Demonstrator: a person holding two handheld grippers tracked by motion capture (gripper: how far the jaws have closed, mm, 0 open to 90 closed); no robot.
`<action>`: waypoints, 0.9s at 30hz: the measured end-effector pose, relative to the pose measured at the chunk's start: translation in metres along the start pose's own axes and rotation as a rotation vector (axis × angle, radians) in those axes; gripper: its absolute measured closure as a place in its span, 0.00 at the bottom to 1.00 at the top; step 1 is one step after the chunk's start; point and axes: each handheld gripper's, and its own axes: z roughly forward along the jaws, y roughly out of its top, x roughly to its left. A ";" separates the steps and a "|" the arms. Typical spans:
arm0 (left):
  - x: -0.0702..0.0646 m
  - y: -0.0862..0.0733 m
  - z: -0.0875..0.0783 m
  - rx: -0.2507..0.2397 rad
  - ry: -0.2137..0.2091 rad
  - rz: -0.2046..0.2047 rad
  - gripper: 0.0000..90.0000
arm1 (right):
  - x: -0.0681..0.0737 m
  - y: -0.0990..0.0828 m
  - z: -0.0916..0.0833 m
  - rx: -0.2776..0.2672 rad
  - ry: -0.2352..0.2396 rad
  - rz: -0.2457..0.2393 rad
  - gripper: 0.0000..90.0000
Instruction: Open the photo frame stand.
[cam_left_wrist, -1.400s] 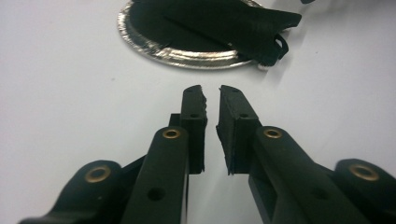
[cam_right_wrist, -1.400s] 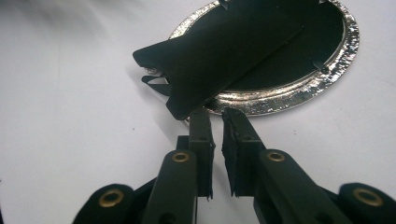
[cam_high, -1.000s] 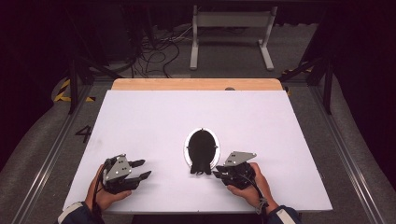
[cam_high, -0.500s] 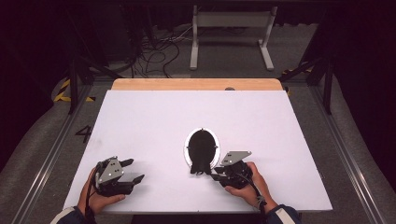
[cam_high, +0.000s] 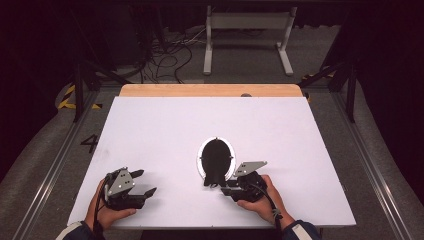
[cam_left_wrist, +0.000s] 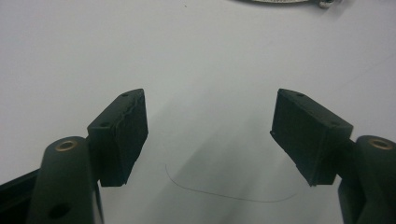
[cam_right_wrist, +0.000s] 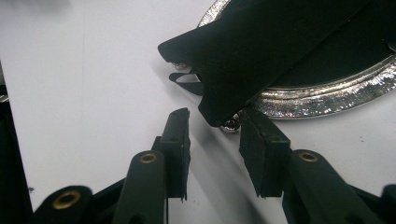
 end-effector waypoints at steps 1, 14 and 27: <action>0.000 0.000 0.001 0.001 -0.003 0.001 0.31 | 0.000 0.000 0.000 0.000 0.000 0.002 0.70; -0.003 0.001 0.004 0.017 -0.018 0.016 0.30 | -0.004 0.003 0.005 -0.033 0.037 0.072 0.64; -0.007 0.006 0.012 0.034 -0.033 0.032 0.30 | -0.024 0.001 0.003 -0.138 0.193 0.316 0.63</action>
